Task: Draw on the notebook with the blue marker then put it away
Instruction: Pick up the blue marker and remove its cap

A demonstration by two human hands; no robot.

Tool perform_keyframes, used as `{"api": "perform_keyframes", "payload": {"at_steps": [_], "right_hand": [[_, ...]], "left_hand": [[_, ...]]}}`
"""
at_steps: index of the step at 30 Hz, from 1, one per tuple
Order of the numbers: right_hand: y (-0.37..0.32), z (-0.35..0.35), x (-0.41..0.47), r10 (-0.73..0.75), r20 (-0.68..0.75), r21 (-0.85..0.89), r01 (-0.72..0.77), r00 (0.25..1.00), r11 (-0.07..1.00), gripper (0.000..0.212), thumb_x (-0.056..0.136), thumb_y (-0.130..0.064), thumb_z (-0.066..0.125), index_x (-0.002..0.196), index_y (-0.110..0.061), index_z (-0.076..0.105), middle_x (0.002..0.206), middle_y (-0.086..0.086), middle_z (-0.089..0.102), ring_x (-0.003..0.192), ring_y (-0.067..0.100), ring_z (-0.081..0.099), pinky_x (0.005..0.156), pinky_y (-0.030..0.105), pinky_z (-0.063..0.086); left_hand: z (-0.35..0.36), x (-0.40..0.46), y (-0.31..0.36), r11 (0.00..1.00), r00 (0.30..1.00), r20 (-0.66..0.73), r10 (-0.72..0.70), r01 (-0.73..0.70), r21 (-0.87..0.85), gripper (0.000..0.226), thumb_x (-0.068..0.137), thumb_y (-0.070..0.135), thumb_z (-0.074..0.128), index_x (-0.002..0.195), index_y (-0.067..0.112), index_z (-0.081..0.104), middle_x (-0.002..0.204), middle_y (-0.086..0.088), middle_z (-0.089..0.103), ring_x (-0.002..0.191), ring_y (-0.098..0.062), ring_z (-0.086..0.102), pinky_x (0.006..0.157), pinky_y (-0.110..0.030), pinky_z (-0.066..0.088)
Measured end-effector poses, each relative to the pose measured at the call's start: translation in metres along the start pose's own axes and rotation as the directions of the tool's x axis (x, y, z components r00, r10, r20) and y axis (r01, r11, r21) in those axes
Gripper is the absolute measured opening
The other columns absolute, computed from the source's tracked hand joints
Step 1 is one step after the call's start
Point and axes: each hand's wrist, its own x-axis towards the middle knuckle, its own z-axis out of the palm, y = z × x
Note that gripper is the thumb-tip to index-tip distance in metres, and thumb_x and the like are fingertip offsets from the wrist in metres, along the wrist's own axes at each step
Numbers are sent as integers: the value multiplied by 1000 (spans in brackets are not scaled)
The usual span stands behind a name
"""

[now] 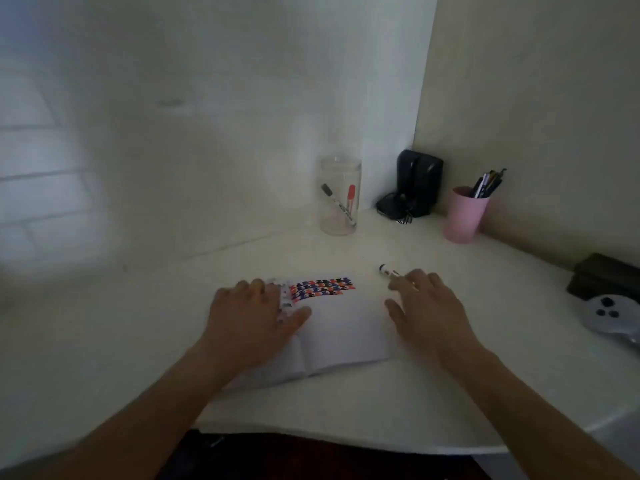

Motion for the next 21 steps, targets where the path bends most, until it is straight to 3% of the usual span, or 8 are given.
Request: {"api": "perform_keyframes", "payload": {"at_steps": [2,8,10,12,14,16,19,21], "right_hand": [[3,6,17,76,-32,-147,-80,997,986,36,89,-27,60,122,-13,63,112,15,65,98,38,62,76,44,52],[0,17,47,85,106,-272,-53,991,961,43,93,-7,45,134,-18,47,118,7,59,106,28,59,79,37,48],[-4,17,62,66,31,-139,-61,997,988,42,93,-6,51,133,-19,51,115,5,60,100,27,59,76,36,49],[-13,16,75,82,-15,212,-77,997,974,44,94,-10,58,137,-19,53,114,3,63,95,22,60,78,33,50],[-24,17,85,137,39,609,-132,990,782,43,94,-13,65,135,-19,57,111,0,67,89,18,64,79,26,52],[-32,18,89,157,171,861,-226,973,456,37,93,-9,67,129,-13,64,109,5,70,91,23,70,79,26,59],[-37,28,85,138,314,947,-321,939,26,28,90,-4,69,118,-4,70,107,16,70,90,27,74,80,35,63],[-35,34,84,129,347,938,-340,929,-70,26,90,-8,71,115,-2,71,105,19,72,90,26,76,82,37,63]], "left_hand": [[6,21,-1,997,996,-33,77,-78,-15,98,76,78,-11,109,24,64,103,-6,64,94,-28,59,70,-39,39],[27,78,4,972,986,-127,107,-131,-195,52,92,65,34,101,22,63,97,0,66,91,-21,61,79,-37,46],[33,92,4,961,980,-160,115,-151,-230,50,92,64,35,103,23,63,100,2,67,91,-19,62,78,-35,45],[39,103,2,938,973,-190,129,-181,-295,47,93,62,37,103,24,64,99,5,68,88,-16,62,74,-33,46],[41,108,2,879,977,-179,112,-182,-442,42,95,60,37,101,28,63,97,10,66,86,-9,61,75,-32,48],[42,109,2,766,985,-156,78,-160,-622,40,95,61,36,101,31,61,95,14,66,85,-4,61,79,-32,52],[47,101,0,749,974,-179,140,-222,-625,41,91,67,37,111,37,57,95,19,66,85,0,62,77,-25,50],[50,98,1,795,958,-181,224,-287,-535,48,86,74,38,115,39,53,94,21,65,81,2,60,73,-18,45]]}}
